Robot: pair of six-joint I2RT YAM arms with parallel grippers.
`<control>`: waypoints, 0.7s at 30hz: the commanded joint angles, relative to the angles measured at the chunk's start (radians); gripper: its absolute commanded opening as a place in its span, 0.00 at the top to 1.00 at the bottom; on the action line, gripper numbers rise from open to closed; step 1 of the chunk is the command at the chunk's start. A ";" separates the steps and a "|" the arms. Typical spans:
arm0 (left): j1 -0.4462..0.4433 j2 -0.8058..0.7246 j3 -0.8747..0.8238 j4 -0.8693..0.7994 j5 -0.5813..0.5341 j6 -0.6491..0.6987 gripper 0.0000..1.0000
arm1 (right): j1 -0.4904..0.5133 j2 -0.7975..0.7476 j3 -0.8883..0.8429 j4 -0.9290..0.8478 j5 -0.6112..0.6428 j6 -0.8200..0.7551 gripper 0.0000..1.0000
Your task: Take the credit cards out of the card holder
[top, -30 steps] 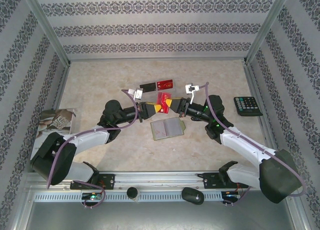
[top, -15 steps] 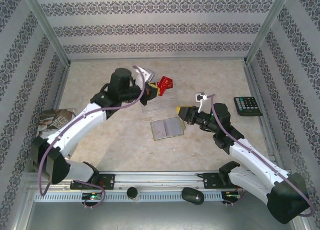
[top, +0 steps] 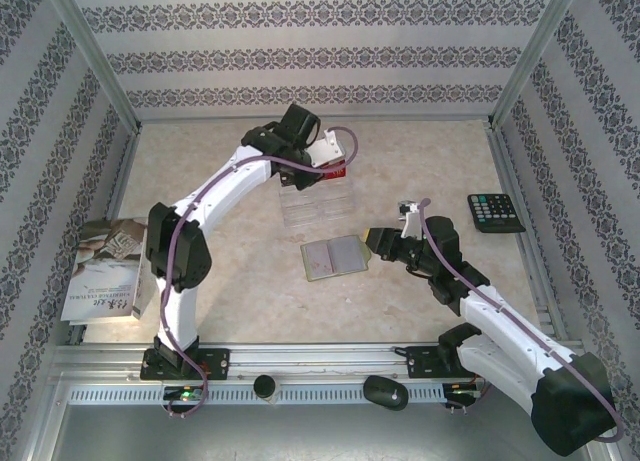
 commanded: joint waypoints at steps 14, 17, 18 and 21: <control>-0.055 0.221 0.319 -0.204 -0.171 0.204 1.00 | -0.029 0.054 -0.011 0.027 -0.020 0.000 0.73; -0.054 0.236 0.321 -0.181 -0.182 0.209 1.00 | -0.031 0.055 -0.012 0.028 -0.019 -0.001 0.73; -0.054 0.243 0.326 -0.173 -0.187 0.208 1.00 | -0.033 0.056 -0.012 0.030 -0.020 -0.002 0.73; -0.050 0.257 0.326 -0.142 -0.192 0.200 1.00 | -0.036 0.054 -0.011 0.028 -0.023 -0.002 0.73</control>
